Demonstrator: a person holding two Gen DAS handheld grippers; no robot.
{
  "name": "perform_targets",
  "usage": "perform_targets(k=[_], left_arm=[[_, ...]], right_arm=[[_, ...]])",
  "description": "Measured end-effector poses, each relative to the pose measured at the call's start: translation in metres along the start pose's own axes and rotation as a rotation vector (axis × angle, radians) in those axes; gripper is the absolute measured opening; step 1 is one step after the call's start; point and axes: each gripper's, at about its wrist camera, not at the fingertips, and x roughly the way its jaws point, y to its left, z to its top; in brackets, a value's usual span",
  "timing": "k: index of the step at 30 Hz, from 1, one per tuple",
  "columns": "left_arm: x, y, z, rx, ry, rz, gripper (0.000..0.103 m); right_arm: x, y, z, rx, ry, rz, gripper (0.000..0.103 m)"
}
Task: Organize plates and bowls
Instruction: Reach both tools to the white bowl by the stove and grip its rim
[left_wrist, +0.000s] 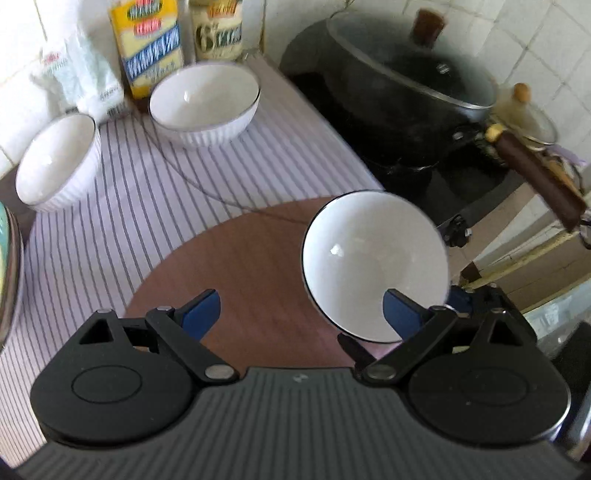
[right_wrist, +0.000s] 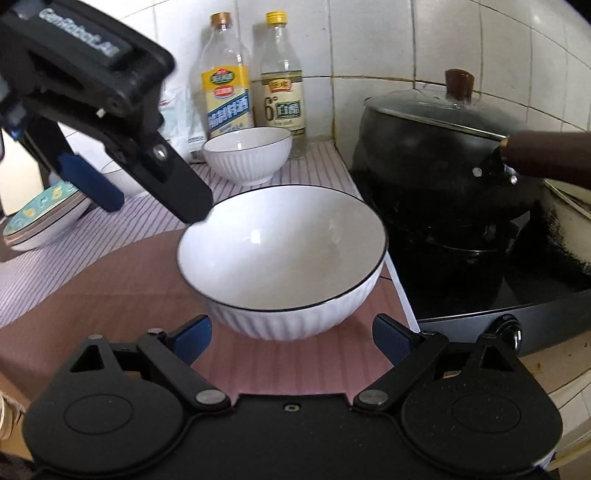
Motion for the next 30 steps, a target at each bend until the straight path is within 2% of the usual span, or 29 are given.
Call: perform_targets(k=[2, 7, 11, 13, 15, 16, 18, 19, 21, 25, 30], left_arm=[[0.009, 0.001, 0.004, -0.018, 0.033, 0.023, 0.096], [0.023, 0.002, 0.006, 0.011, 0.041, 0.028, 0.093], [0.032, 0.0, 0.005, 0.046, 0.055, -0.027, 0.088], [0.036, 0.001, 0.004, 0.039, 0.046, -0.051, 0.081], [0.041, 0.002, 0.004, 0.024, 0.061, -0.036, 0.059], [0.044, 0.003, 0.003, 0.017, 0.066, -0.03, 0.054], [0.047, 0.006, 0.003, -0.003, 0.068, -0.037, 0.031], [0.048, 0.008, 0.003, -0.01, 0.072, -0.05, 0.027], [0.047, 0.009, 0.002, -0.019, 0.068, -0.083, 0.012], [0.041, -0.001, -0.001, 0.039, 0.059, -0.04, 0.011], [0.023, 0.009, -0.003, 0.02, 0.05, -0.036, 0.012]], right_arm=[[0.004, -0.002, -0.001, 0.019, -0.008, 0.001, 0.096], [0.009, 0.003, -0.001, 0.013, -0.014, 0.008, 0.096], [0.01, 0.004, 0.004, 0.012, -0.025, 0.019, 0.096], [0.01, 0.006, 0.005, 0.005, -0.022, 0.015, 0.096], [0.01, 0.006, 0.003, 0.009, -0.027, 0.012, 0.096], [0.01, 0.006, 0.002, 0.009, -0.032, 0.011, 0.096], [0.01, 0.006, 0.0, 0.008, -0.042, 0.008, 0.096], [0.011, 0.006, -0.001, 0.006, -0.048, 0.008, 0.096], [0.014, 0.008, -0.002, -0.028, -0.046, 0.009, 0.095], [0.013, 0.011, 0.001, -0.073, -0.029, 0.025, 0.095], [0.007, 0.018, 0.006, -0.078, -0.037, 0.04, 0.095]])
